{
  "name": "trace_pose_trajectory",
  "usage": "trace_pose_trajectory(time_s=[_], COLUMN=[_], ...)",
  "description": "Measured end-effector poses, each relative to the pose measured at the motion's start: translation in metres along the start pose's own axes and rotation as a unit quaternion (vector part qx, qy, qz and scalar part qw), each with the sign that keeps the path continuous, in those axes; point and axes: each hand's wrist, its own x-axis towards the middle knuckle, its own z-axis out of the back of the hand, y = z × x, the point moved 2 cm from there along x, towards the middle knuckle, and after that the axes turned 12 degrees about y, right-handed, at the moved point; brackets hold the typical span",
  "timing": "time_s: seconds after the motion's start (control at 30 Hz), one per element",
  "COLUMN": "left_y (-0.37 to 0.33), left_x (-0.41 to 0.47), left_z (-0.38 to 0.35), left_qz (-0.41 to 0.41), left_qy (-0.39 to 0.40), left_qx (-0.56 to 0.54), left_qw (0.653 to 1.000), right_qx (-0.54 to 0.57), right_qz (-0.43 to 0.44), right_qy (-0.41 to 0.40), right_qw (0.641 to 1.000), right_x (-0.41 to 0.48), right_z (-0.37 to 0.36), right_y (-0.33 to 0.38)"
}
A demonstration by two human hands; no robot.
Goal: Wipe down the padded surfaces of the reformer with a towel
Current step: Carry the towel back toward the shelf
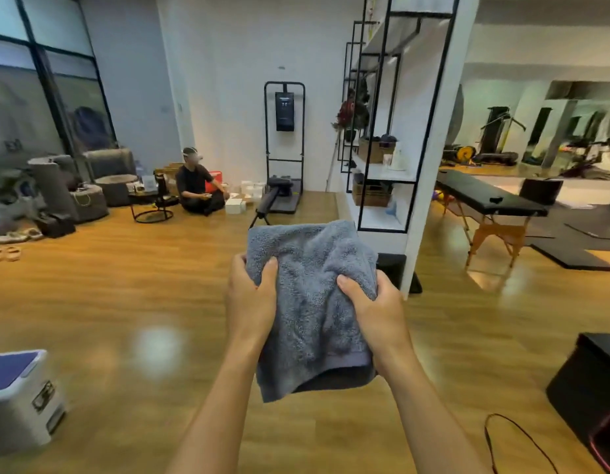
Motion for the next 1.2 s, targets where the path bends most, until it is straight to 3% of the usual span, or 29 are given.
trace_pose_trajectory(time_s=[0.3, 0.57, 1.0, 1.2], left_y=[0.101, 0.203, 0.362, 0.427], left_x=[0.318, 0.617, 1.055, 1.246], left_z=[-0.045, -0.077, -0.176, -0.221], left_qz=[0.01, -0.004, 0.001, 0.0], left_qy=[-0.029, -0.026, -0.002, 0.047], left_qx=[0.004, -0.006, -0.01, -0.009], left_qw=[1.0, 1.0, 1.0, 0.999], right_qx=[0.036, 0.036, 0.036, 0.02], right_qz=[-0.024, -0.008, 0.002, -0.014], right_qy=[0.045, 0.029, 0.008, -0.037], right_qw=[0.998, 0.999, 0.999, 0.999], right_x=[0.334, 0.628, 1.079, 1.259], right_z=[-0.043, -0.108, -0.152, -0.166], right_y=[-0.077, -0.153, -0.29, -0.339])
